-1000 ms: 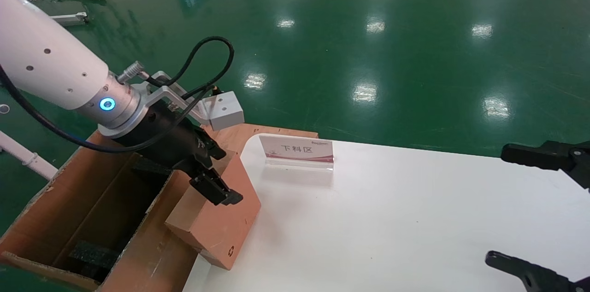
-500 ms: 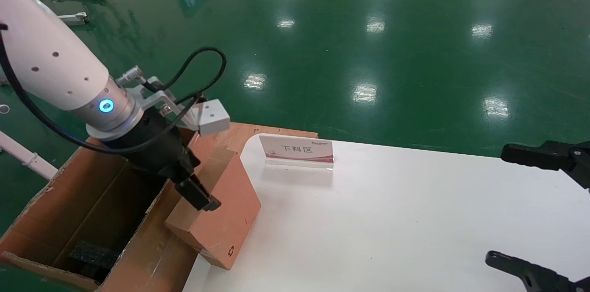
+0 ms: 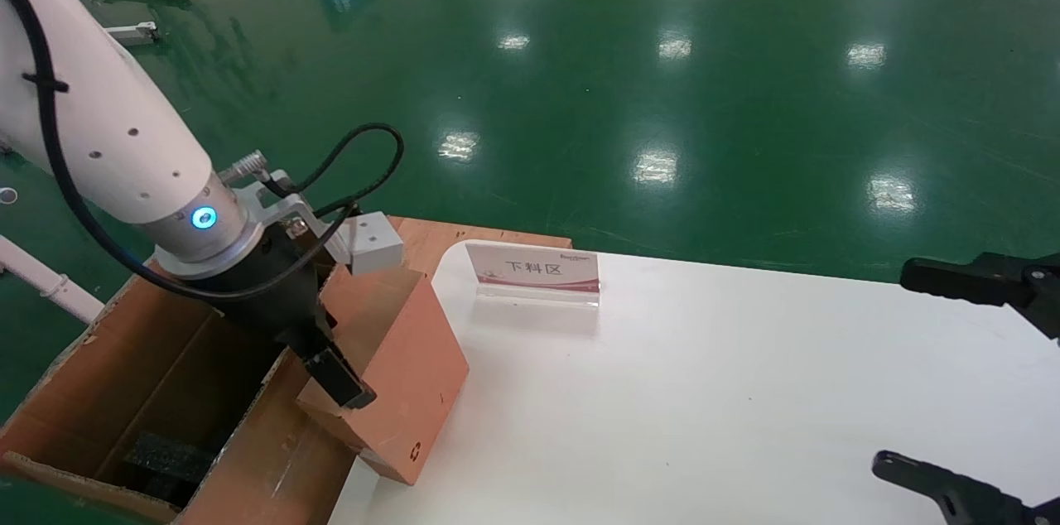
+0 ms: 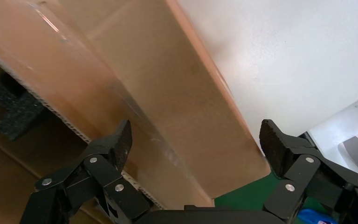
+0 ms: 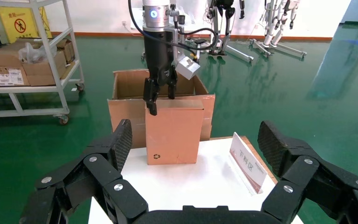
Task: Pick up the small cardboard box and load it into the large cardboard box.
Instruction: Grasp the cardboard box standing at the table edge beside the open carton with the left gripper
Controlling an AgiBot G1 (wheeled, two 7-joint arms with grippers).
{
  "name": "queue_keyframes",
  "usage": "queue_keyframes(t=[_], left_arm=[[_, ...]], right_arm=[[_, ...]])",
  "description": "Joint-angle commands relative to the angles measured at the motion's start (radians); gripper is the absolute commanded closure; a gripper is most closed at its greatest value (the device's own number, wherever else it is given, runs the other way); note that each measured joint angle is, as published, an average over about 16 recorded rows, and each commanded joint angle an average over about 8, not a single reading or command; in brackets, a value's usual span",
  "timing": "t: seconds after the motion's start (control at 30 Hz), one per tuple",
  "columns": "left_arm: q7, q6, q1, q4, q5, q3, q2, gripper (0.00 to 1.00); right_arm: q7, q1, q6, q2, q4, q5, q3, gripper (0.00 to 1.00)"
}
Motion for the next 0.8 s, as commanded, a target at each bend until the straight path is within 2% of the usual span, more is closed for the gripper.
queue_keyframes(t=[0.03,0.77,0.8], left_arm=[[-0.008,-0.006,0.0,0.0,-0.005,0.016,0.003,0.0],[-0.056,-0.107,0.051,0.0,0.022,0.054,0.004,0.0],[-0.056,-0.109,0.052,0.0,0.022,0.054,0.003,0.09]], right_arm=[[0.0,0.0,0.0,0.0,0.0,0.0,0.0,0.0],[-0.001,0.0,0.001,0.001,0.0,0.001,-0.001,0.0],[-0.001,0.0,0.001,0.001,0.0,0.001,-0.001,0.09]])
